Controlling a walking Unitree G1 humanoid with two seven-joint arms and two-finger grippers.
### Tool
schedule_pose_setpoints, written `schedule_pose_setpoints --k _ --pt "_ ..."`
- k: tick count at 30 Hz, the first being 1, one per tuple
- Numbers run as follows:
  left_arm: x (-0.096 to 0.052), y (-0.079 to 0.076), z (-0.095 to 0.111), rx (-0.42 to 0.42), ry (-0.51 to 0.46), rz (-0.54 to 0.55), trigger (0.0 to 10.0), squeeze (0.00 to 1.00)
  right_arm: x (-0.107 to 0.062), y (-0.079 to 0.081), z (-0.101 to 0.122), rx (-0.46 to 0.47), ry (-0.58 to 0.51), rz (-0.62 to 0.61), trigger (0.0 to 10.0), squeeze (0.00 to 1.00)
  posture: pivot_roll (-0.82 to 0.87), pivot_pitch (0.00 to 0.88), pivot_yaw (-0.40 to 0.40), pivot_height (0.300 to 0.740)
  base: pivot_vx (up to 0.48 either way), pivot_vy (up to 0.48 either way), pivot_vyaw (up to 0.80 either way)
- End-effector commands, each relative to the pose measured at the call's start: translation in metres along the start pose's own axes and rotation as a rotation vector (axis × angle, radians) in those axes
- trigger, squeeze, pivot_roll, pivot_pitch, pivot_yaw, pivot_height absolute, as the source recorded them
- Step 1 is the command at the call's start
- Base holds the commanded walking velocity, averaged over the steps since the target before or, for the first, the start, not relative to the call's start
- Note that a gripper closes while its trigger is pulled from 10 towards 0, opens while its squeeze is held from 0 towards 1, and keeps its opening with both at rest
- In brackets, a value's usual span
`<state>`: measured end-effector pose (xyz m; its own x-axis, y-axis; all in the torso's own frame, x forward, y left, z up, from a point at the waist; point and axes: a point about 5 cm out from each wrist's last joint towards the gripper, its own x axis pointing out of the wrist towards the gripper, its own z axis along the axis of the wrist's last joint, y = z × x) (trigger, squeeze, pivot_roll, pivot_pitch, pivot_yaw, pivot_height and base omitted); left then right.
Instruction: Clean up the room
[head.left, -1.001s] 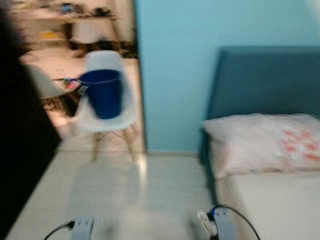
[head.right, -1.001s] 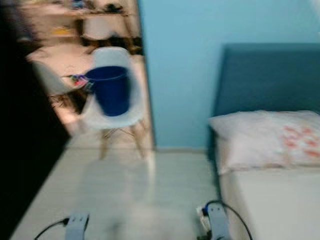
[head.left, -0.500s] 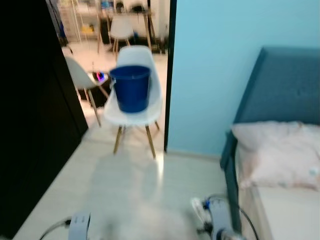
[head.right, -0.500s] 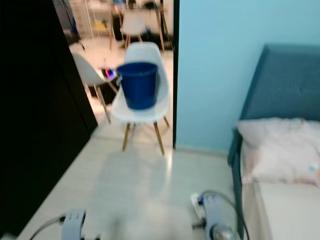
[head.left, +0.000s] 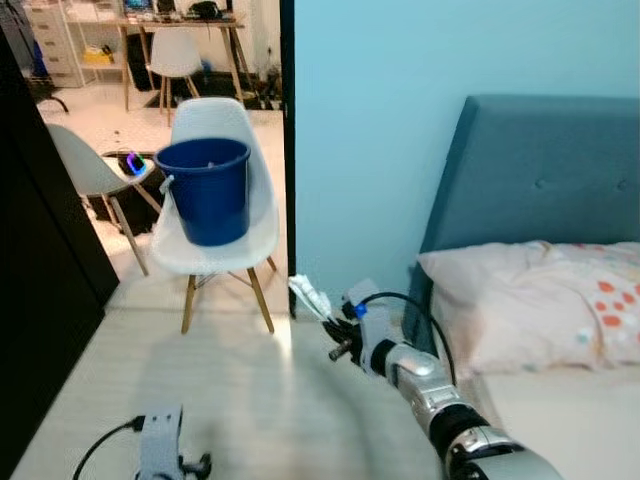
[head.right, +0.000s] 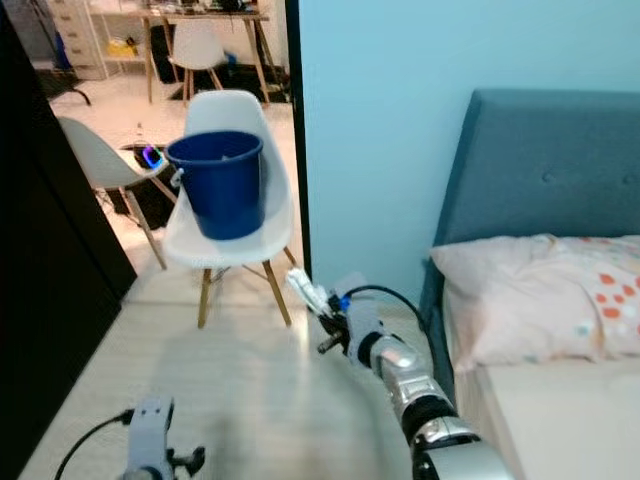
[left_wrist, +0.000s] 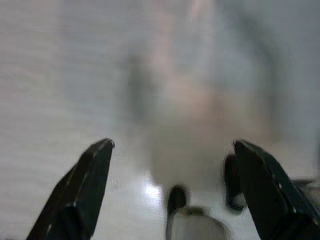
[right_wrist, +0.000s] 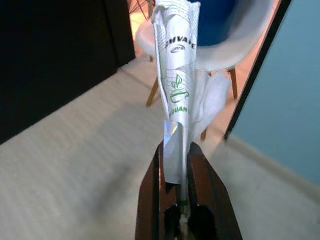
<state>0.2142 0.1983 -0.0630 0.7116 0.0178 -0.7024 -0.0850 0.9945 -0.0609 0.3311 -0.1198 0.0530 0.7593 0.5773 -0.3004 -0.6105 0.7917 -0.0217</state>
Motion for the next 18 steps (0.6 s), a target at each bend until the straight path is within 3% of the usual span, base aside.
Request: schedule_pose_setpoints --k 1,14,18 --pt "-0.002 0.004 -0.005 -0.014 0.013 0.010 10.0 0.00 0.012 0.008 0.027 -0.043 -0.109 0.054 10.0 0.00 0.04 0.000 -0.014 0.740 0.398 0.000 0.80" --pt "0.002 -0.005 0.005 -0.015 -0.024 -0.015 10.0 0.00 0.015 0.010 0.046 -0.068 -0.187 0.090 10.0 0.00 0.04 0.000 -0.012 0.740 0.394 0.000 0.78" --pt "0.003 -0.008 0.008 -0.014 -0.034 -0.024 10.0 0.00 0.017 0.007 0.054 -0.067 -0.206 0.060 10.0 0.00 0.04 0.000 -0.012 0.740 0.395 0.000 0.00"
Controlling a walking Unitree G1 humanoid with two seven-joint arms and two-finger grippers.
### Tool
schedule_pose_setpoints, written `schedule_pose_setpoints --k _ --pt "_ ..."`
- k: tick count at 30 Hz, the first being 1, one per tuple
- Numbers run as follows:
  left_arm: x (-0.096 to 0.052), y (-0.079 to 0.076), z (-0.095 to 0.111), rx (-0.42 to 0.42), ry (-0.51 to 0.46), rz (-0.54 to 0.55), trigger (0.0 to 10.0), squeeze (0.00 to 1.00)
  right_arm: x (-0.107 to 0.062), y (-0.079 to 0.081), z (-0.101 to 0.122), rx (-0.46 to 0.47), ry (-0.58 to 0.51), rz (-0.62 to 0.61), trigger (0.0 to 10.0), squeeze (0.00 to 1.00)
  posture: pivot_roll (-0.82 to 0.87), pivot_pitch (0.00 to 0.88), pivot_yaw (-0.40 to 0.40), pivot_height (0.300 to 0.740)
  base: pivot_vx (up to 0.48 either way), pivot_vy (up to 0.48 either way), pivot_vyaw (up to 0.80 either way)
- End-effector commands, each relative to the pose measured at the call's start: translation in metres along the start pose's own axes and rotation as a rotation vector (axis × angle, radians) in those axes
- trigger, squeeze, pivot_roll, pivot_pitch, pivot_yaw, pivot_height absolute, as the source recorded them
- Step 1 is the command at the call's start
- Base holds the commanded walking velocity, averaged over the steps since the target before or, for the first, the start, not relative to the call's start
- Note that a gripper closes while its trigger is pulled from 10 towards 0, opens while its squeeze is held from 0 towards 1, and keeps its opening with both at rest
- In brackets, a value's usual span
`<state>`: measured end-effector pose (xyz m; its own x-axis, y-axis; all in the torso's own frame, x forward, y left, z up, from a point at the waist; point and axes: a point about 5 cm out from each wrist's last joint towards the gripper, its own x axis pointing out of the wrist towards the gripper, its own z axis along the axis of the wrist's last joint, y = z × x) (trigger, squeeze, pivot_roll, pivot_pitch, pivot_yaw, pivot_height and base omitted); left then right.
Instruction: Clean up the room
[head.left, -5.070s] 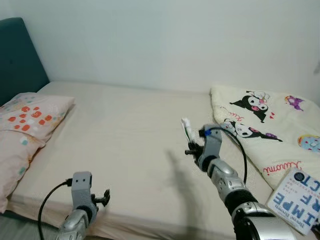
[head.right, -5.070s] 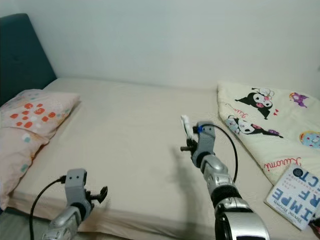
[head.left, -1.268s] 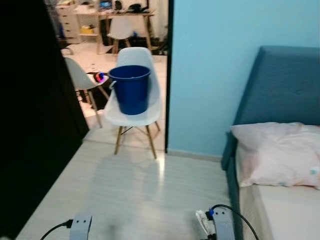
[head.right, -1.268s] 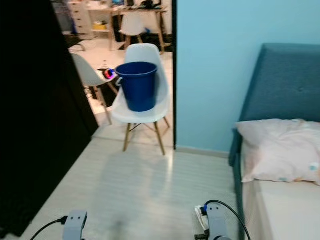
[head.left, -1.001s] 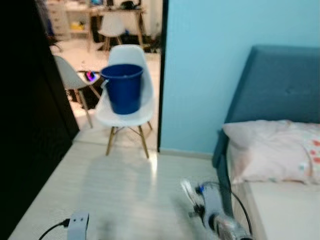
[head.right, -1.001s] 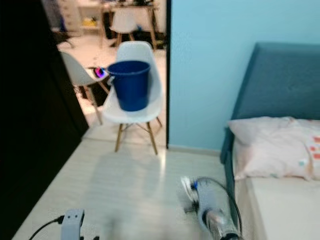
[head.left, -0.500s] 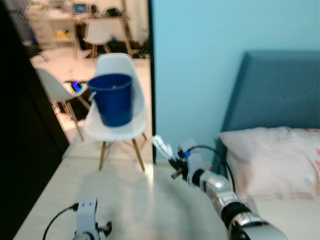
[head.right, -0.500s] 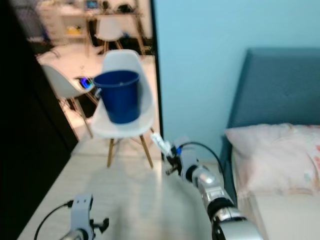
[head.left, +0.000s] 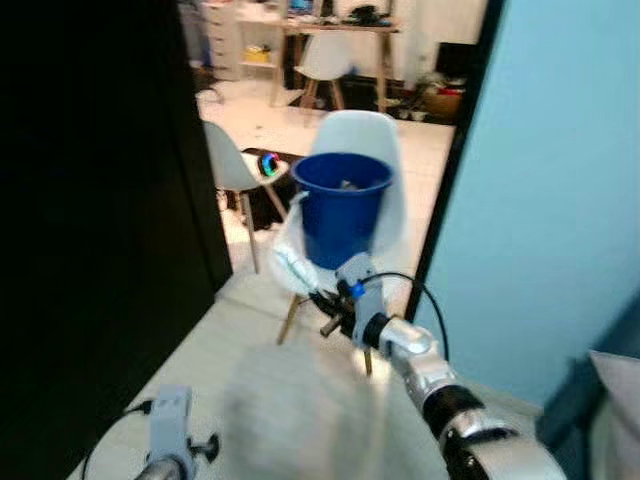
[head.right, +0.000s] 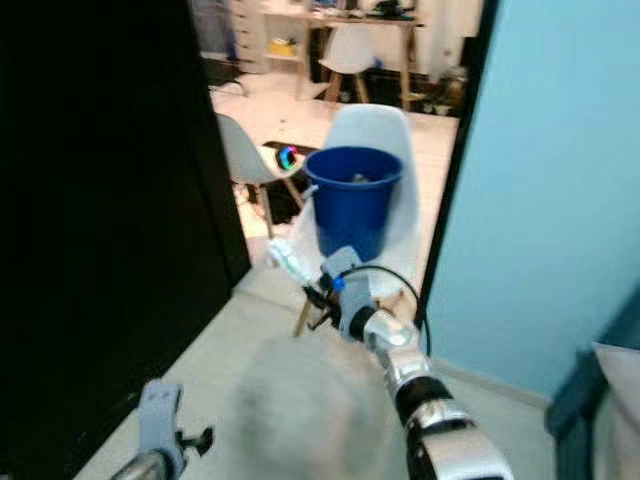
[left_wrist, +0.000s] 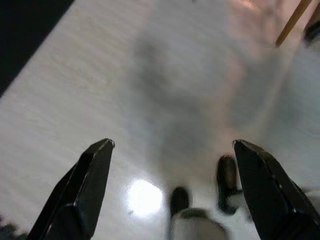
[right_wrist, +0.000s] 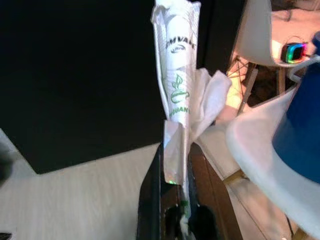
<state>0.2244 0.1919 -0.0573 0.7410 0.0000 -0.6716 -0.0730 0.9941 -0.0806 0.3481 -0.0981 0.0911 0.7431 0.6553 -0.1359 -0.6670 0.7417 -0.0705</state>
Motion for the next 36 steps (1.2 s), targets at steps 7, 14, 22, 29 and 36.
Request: schedule_pose_setpoints --k 7,14,22,29,36 --pt "0.001 -0.005 0.000 -0.007 -0.006 -0.018 10.0 0.00 0.011 -0.013 0.040 0.045 -0.144 -0.058 10.0 0.00 0.05 0.000 -0.015 0.740 0.394 0.000 0.00" --pt "-0.001 -0.006 -0.005 0.004 0.007 -0.026 10.0 0.00 0.012 -0.025 0.060 0.082 -0.211 -0.109 10.0 0.00 0.04 0.000 -0.016 0.740 0.393 0.000 -0.57" --pt "-0.001 -0.006 -0.006 0.009 0.012 -0.028 10.0 0.00 0.012 -0.031 0.068 0.072 -0.230 -0.146 10.0 0.00 0.05 0.000 -0.018 0.740 0.398 0.000 0.00" --pt "0.000 -0.007 -0.004 0.014 0.007 -0.033 10.0 0.00 0.015 -0.031 0.070 0.030 -0.194 -0.162 10.0 0.00 0.04 0.000 -0.017 0.740 0.396 0.000 0.00" --pt "0.000 -0.008 -0.003 0.013 0.006 -0.035 10.0 0.00 0.011 -0.043 0.066 -0.002 -0.115 -0.279 10.0 0.00 0.04 0.000 -0.016 0.740 0.394 0.000 0.00"
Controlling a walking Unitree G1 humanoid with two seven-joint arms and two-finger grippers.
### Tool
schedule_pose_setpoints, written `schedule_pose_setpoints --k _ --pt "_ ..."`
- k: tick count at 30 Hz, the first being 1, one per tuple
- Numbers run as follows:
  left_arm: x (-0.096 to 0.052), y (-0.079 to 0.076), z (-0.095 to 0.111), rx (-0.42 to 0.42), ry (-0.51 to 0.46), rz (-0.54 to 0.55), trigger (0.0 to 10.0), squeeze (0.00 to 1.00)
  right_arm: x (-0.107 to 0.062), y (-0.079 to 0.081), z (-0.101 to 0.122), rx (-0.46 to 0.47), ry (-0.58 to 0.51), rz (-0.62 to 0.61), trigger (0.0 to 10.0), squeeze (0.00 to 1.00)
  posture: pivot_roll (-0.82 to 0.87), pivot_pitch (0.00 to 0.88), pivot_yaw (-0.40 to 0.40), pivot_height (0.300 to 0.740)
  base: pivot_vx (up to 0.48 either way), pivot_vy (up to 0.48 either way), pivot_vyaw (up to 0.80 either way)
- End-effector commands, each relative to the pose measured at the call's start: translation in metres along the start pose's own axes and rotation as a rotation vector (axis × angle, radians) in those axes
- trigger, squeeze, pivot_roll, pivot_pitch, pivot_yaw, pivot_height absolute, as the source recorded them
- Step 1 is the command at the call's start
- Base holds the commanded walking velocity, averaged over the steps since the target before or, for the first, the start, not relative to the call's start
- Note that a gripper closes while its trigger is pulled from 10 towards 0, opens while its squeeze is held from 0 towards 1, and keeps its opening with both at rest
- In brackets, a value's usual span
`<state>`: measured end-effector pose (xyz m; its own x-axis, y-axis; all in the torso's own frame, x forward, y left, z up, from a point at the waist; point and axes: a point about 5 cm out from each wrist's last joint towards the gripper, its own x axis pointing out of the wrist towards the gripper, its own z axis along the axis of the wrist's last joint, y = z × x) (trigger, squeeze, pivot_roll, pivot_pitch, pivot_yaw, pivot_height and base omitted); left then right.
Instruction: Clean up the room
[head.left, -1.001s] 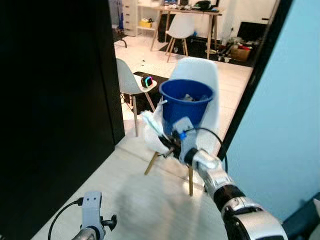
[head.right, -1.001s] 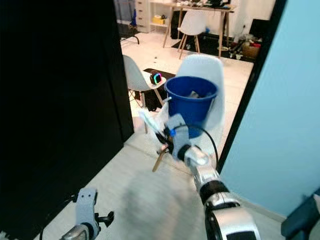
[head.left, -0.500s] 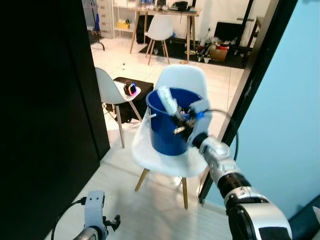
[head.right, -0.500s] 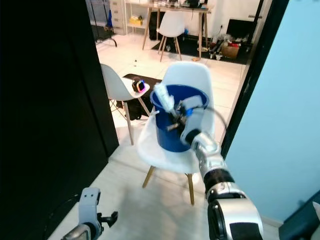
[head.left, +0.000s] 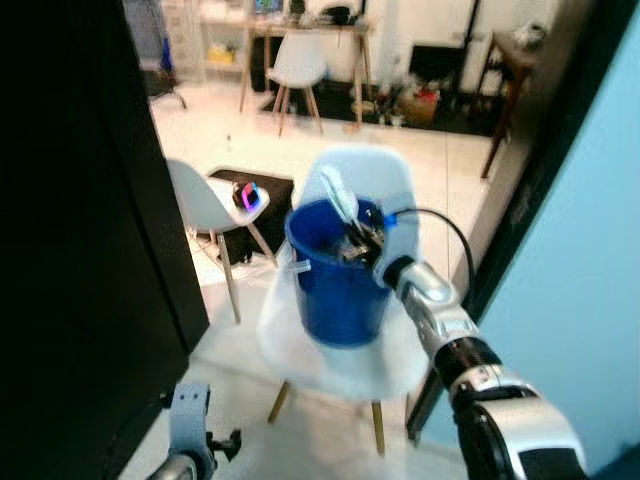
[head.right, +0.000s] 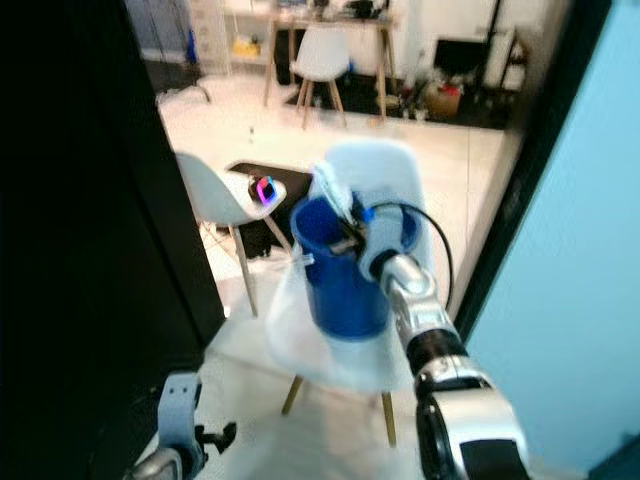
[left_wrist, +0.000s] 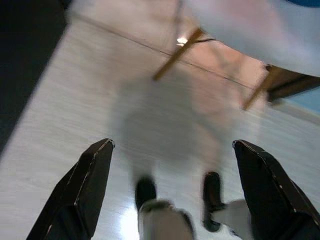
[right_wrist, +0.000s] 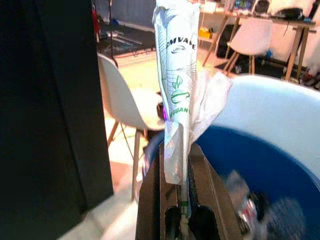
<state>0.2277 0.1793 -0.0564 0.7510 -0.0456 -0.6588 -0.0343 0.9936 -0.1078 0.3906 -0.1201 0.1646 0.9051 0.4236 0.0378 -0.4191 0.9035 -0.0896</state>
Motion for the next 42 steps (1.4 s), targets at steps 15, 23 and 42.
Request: schedule_pose_setpoints --k 15,23,42 --pt "-0.004 0.007 -0.010 0.006 0.037 0.023 10.0 0.00 -0.009 -0.012 -0.031 -0.103 0.257 -0.121 10.0 0.00 0.04 0.000 -0.019 0.740 0.380 0.000 -0.49" --pt "-0.003 0.008 -0.010 0.000 0.041 0.034 10.0 0.00 -0.012 -0.013 -0.041 -0.136 0.330 -0.144 10.0 0.00 0.04 0.000 -0.019 0.740 0.169 0.000 0.00" --pt "-0.005 0.005 -0.016 0.005 0.056 0.037 10.0 0.00 -0.038 -0.016 -0.085 -0.274 0.650 -0.181 10.0 0.00 0.05 0.000 -0.030 0.740 0.000 0.000 0.00"
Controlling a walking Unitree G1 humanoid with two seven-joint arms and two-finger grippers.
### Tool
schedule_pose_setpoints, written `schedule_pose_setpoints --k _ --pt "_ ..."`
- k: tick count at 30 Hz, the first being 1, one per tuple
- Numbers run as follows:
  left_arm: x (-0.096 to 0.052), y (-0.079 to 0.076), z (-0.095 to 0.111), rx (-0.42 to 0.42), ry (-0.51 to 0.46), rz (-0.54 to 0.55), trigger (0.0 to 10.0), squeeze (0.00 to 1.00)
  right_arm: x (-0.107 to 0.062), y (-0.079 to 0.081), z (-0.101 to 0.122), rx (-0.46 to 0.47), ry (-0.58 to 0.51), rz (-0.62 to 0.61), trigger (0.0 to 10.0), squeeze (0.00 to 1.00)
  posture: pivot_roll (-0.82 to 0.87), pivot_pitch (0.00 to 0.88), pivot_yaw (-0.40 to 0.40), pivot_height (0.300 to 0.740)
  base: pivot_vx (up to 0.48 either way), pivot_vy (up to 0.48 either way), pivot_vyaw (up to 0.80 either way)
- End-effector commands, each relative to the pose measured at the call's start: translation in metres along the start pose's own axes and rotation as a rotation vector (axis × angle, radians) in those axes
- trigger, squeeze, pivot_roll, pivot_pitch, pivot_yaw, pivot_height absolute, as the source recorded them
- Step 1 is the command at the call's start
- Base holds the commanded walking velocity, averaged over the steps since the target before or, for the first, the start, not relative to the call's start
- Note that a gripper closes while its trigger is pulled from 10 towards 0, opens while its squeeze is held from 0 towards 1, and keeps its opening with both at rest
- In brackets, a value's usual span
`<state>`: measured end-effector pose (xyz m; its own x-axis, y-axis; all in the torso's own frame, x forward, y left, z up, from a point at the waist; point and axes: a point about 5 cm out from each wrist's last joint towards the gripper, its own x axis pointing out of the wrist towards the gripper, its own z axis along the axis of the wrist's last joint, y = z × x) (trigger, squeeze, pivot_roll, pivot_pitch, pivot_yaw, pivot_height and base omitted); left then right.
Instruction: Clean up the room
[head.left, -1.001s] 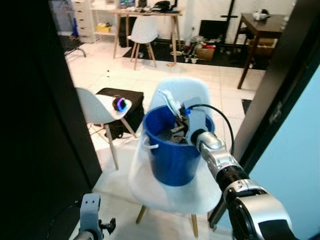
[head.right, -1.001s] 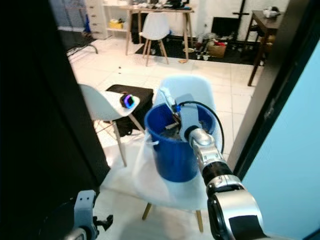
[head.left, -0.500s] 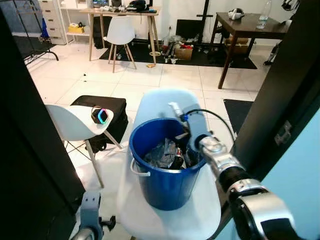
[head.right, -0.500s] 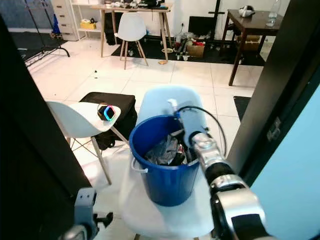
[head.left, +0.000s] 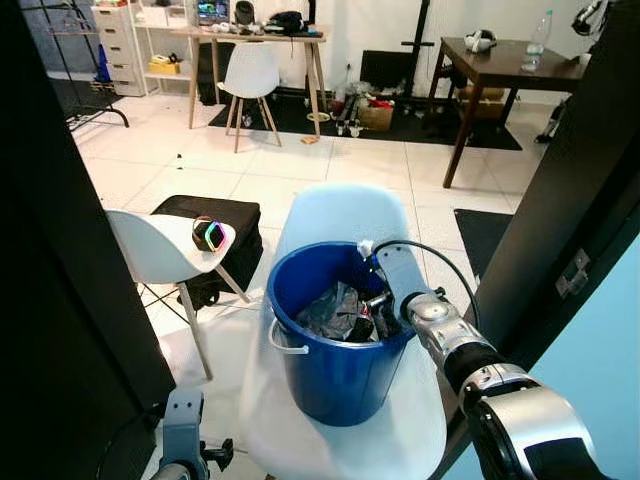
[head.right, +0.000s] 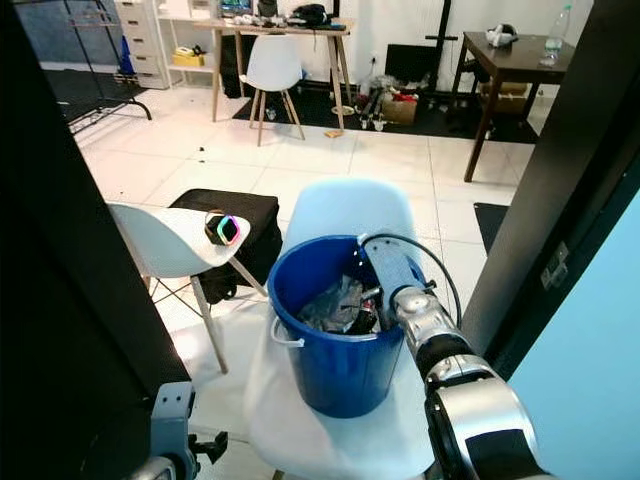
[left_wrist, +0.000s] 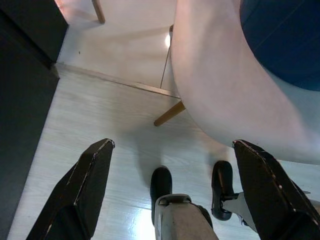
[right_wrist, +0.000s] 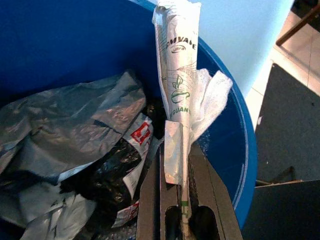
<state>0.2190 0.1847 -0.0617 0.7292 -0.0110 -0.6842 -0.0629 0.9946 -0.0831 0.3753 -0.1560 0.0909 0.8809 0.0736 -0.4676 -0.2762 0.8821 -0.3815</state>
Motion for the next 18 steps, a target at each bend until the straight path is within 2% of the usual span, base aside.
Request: schedule_pose_setpoints --k 1,8,10,18 --pt "-0.002 -0.001 -0.008 0.007 0.027 -0.002 10.0 0.00 0.000 0.007 -0.017 -0.065 0.087 0.014 10.0 0.00 0.06 0.000 -0.034 0.740 0.000 0.000 0.00" --pt "-0.003 0.000 -0.011 0.016 0.028 -0.006 10.0 0.00 -0.001 0.003 -0.024 -0.110 0.127 -0.037 10.0 0.00 0.07 0.000 -0.032 0.740 0.000 0.000 0.00" --pt "-0.005 0.003 -0.013 0.028 0.032 -0.008 10.0 0.00 -0.003 -0.006 -0.028 -0.099 0.142 -0.111 10.0 0.00 0.08 0.000 -0.024 0.740 0.000 0.000 0.00" --pt "-0.006 0.007 -0.015 0.051 0.038 -0.012 10.0 0.00 -0.004 -0.009 -0.032 -0.062 0.140 -0.143 10.0 0.00 0.07 0.000 -0.009 0.740 0.000 0.000 0.00"
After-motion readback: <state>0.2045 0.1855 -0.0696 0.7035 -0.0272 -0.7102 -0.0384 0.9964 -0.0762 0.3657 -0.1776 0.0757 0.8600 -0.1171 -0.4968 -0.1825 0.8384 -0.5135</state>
